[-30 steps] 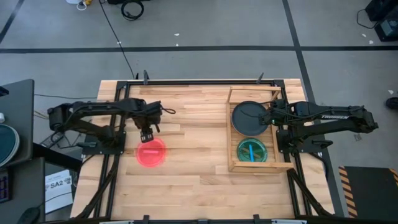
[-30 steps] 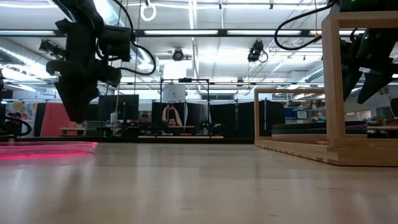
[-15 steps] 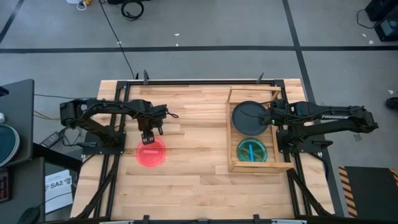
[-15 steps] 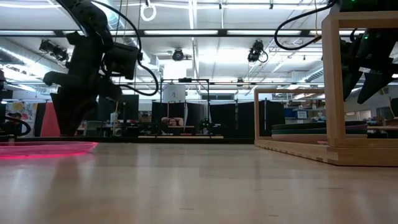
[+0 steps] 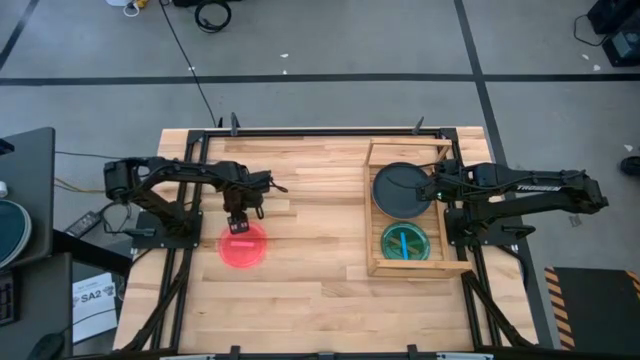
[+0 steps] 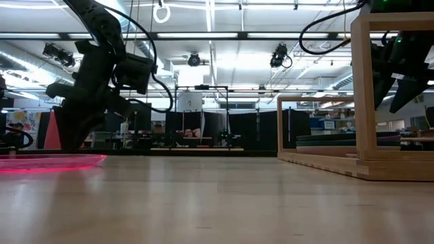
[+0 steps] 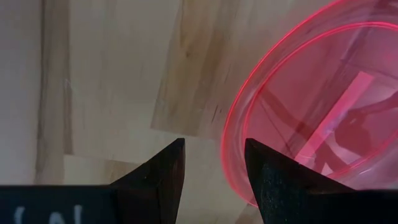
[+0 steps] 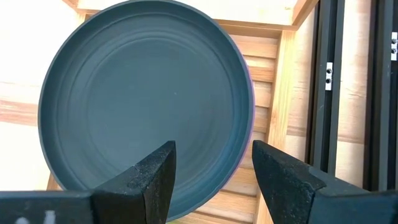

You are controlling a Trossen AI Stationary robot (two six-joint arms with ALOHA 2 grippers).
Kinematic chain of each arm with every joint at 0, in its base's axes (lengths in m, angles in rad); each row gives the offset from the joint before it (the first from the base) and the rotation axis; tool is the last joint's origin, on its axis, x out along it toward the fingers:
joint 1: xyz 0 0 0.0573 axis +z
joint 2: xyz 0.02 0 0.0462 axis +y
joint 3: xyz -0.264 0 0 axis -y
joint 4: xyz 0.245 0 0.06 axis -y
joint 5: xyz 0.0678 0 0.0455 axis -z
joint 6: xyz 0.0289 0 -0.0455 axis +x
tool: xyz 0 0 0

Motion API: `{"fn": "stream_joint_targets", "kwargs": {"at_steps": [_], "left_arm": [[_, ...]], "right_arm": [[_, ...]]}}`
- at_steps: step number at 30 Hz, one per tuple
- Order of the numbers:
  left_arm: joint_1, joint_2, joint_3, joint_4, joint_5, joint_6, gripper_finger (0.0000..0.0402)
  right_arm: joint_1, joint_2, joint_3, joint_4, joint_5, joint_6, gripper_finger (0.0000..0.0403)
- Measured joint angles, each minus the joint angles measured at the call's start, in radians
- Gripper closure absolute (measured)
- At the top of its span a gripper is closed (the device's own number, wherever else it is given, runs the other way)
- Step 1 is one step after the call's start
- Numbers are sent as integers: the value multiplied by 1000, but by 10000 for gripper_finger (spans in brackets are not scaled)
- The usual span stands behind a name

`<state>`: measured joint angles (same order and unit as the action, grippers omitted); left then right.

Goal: Place and stack plates onto a shelf
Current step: Stack the pink plate on top of the blue plate on the shelf

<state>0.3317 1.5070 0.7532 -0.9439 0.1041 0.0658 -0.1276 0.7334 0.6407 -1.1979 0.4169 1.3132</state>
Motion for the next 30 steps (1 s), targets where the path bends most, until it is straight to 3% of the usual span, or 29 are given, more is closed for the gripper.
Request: {"fn": "stream_joint_targets", "kwargs": {"at_steps": [30], "left_arm": [[0,98,1,0,54,24,230]], "right_arm": [[0,0,0,0,0,0,186]]}}
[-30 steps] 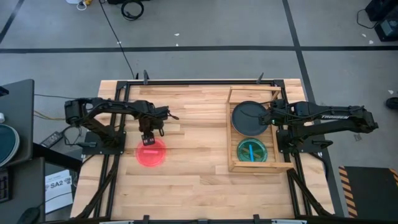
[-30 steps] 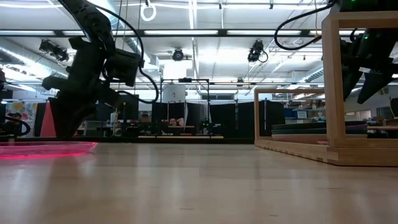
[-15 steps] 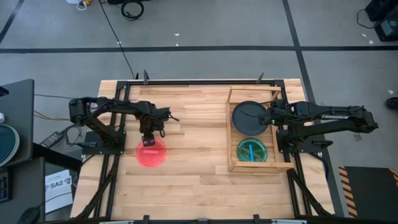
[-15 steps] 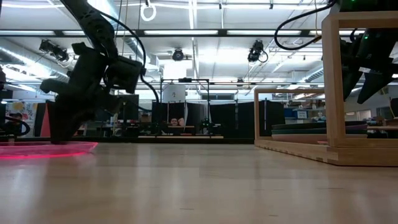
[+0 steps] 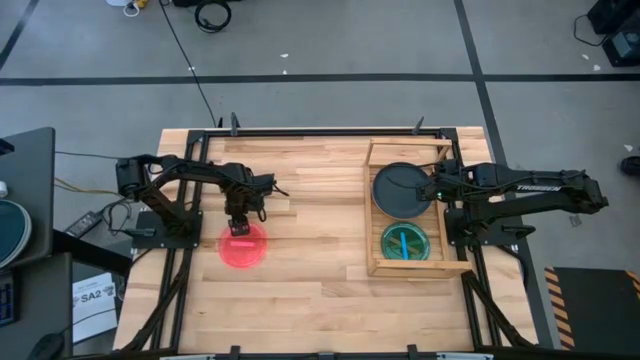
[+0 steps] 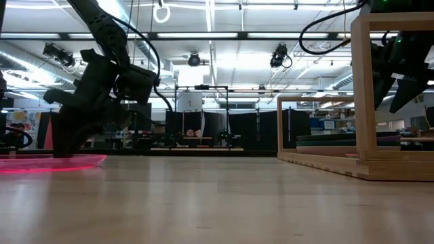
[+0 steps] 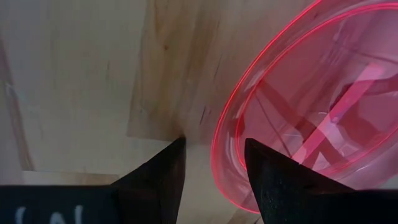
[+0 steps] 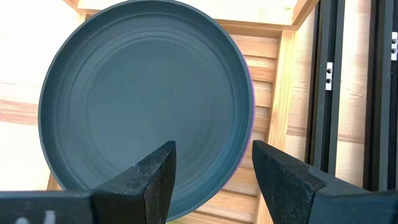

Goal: Place and stack plates onto a shelf
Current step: Stack the pink plate on top of the blue plate on the shelf

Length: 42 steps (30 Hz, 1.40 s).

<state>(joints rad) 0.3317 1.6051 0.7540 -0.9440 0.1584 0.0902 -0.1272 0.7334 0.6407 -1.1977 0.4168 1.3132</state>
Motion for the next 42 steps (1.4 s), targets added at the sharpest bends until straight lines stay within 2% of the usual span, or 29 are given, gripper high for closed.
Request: {"fn": "stream_joint_targets", "kwargs": {"at_steps": [5,16,27,31,36,42], "left_arm": [[0,0,0,1,-6,0,263],[2,2,-2,-1,5,0,391],[14,-3,-2,-1,37,8,393],[14,-3,-2,-1,39,8,393],[14,-3,3,-1,40,-3,393],[13,-3,60,100,138,-64,394]], "right_arm": [[0,0,0,0,0,0,186],[0,0,0,0,0,0,186],[0,0,0,0,0,0,186],[0,0,0,29,-36,0,186],[0,0,0,129,-124,-48,186],[0,2,0,343,-156,-97,186]]}}
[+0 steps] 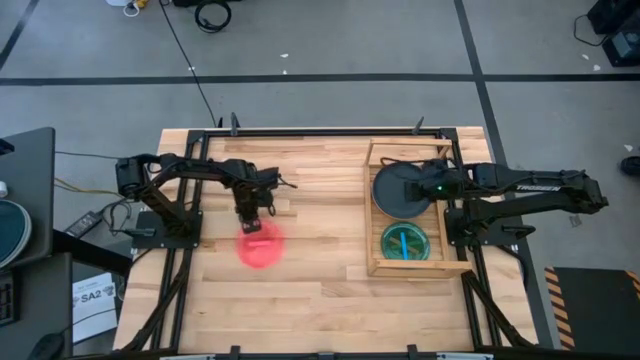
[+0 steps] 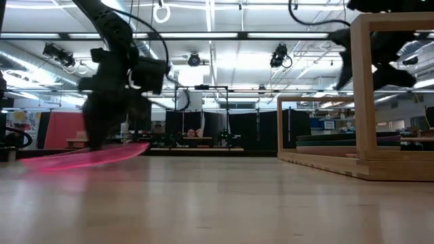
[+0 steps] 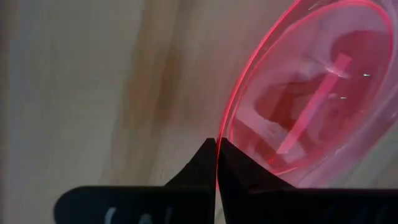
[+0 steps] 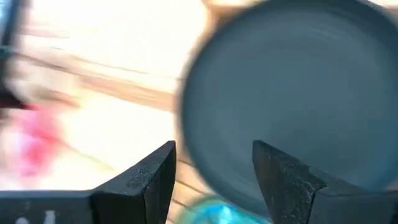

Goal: Place and stack plates onto a shelf
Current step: Stack the pink plate on top of the blue plate on the shelf

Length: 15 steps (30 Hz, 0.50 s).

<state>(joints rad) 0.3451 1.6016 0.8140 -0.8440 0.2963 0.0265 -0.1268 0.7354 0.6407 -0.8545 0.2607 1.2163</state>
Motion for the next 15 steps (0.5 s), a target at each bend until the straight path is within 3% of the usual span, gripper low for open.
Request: {"fn": "stream_joint_targets", "kwargs": {"at_steps": [9,15], "left_arm": [[0,0,138,208,-1,-126,394],[0,0,218,334,-118,-258,394]], "right_arm": [[0,114,0,436,0,-186,186],[3,259,0,687,0,-341,186]]}}
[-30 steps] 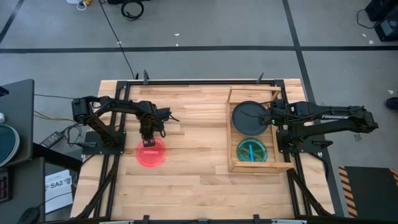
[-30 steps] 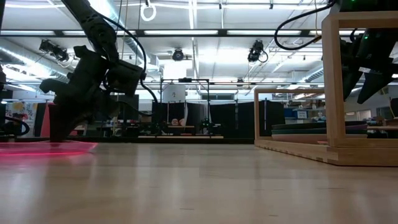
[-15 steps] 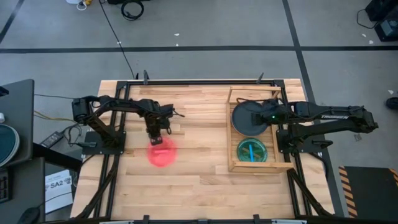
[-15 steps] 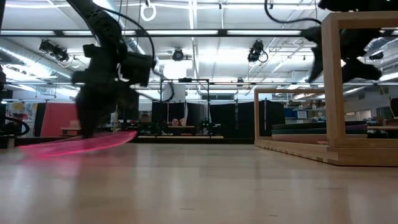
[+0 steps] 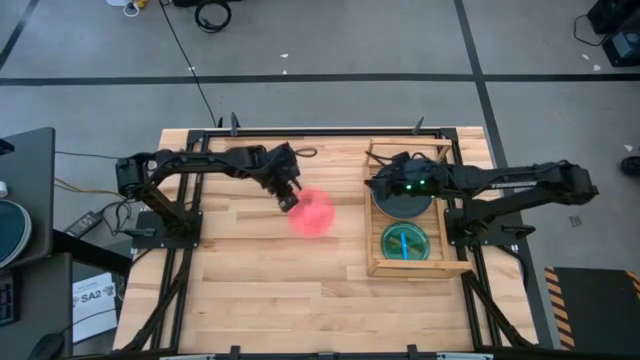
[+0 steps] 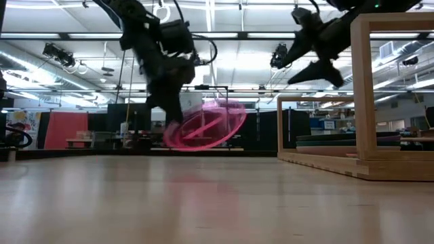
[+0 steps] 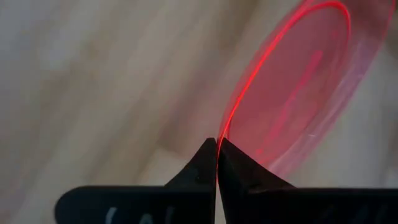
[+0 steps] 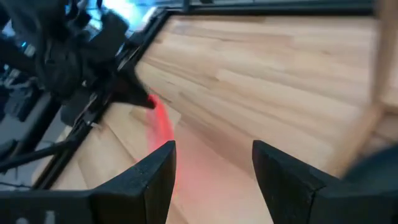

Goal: Place and stack plates onto a shelf
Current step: Stack the pink plate on top of the blue plate on the shelf

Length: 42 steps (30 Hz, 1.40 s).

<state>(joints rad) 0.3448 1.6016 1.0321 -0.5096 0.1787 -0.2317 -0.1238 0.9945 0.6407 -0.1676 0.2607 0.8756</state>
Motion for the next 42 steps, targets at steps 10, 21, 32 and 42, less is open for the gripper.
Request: {"fn": "stream_joint_targets", "kwargs": {"at_steps": [10,21,32,42], "left_arm": [[0,0,30,196,-119,-99,394],[1,0,30,252,-176,-151,394],[1,0,30,257,-176,-151,393],[-9,0,30,265,-175,-168,391]], "right_arm": [[0,175,0,212,36,-221,186],[0,281,0,312,26,-259,186],[0,281,0,309,26,-259,237],[0,281,0,306,25,-259,325]]}}
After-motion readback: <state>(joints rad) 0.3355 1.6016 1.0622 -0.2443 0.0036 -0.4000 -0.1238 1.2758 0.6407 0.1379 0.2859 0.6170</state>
